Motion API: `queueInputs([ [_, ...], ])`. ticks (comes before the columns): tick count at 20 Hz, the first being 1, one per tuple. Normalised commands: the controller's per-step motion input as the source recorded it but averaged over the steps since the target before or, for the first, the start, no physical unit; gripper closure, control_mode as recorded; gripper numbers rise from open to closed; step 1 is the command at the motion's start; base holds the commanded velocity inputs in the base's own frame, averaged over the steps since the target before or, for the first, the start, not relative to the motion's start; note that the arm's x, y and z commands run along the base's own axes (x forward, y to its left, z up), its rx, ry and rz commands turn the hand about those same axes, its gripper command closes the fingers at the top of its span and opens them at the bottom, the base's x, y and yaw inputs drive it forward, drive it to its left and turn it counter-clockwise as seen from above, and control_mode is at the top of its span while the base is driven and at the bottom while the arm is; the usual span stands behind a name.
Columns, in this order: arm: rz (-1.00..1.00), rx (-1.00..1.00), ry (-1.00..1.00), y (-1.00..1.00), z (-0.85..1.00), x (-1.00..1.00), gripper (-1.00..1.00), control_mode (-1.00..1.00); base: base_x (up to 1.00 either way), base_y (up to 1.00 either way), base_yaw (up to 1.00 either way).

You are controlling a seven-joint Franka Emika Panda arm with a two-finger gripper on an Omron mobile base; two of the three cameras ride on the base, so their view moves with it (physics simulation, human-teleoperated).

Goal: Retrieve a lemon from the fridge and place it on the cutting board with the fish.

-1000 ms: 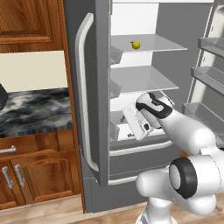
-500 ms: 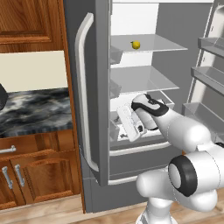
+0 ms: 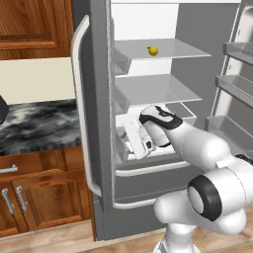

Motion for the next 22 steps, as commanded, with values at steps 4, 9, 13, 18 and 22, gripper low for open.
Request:
queueInputs([
  [4, 0.01, 0.0, 0.0, 0.49, -0.03, 0.0, -1.0, -1.0, 0.0, 0.0, 0.0],
  [9, 0.0, 0.0, 0.0, 0.41, 0.0, 0.0, -1.0, -1.0, 0.0, 0.0, 0.0],
  [13, 0.0, 0.0, 0.0, 0.18, 0.0, 0.0, -1.0, -1.0, 0.0, 0.0, 0.0],
  [18, 0.01, -0.04, 0.0, -0.36, -0.04, 0.04, -1.0, -1.0, 0.0, 0.0, 0.0],
  [22, 0.09, -0.12, -0.02, -0.74, 0.06, -0.02, -1.0, -1.0, 0.0, 0.0, 0.0],
])
